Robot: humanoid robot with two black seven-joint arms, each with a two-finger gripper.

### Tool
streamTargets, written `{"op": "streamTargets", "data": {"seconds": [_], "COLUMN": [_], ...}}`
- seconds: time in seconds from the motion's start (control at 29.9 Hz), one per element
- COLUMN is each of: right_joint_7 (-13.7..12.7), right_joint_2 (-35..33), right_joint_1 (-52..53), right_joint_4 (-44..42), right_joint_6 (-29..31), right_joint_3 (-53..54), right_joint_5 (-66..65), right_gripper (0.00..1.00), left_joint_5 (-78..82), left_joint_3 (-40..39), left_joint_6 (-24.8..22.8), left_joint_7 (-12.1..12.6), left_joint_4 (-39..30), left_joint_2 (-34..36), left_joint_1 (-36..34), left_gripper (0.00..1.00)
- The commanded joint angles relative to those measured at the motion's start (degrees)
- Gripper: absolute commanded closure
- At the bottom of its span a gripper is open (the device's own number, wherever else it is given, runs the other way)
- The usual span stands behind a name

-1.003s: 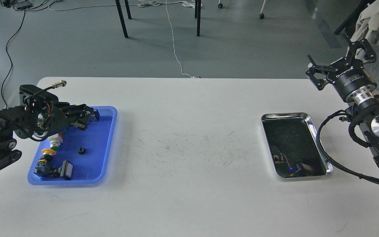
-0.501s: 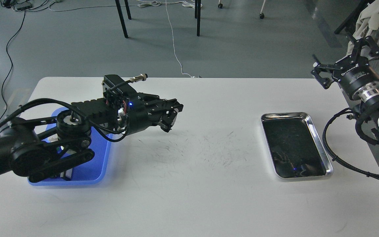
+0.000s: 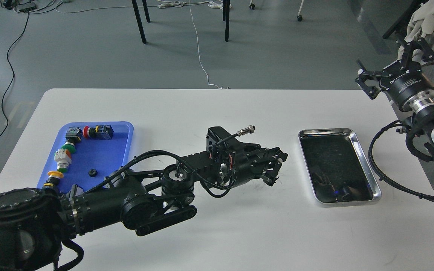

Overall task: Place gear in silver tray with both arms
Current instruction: 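Lift the gear and swing the left arm toward the table center, then lower the gear and open the left gripper beside the silver tray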

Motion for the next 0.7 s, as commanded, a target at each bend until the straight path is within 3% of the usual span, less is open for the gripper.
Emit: {"op": "streamTargets", "data": {"seconds": [0.0,0.67], "right_joint_7": [0.0,0.1], "right_joint_2": [-0.2,-1.8], "right_joint_1": [0.2,0.1], "right_joint_4": [0.0,0.3], "right_joint_6": [0.0,0.1], "right_joint_3": [-0.2,-0.2], "right_joint_5": [0.0,0.0], "right_gripper": [0.01,0.01], "left_joint_5": [-0.1,0.9], "left_joint_3": [-0.2,0.4], "left_joint_6": [2.4,3.6], "left_joint_7": [-0.2,0.1], "left_joint_4": [1.9,1.0], "left_joint_2": [-0.1,-0.1], "left_joint_1": [0.6,9.8], "left_gripper": [0.88,0.85]}}
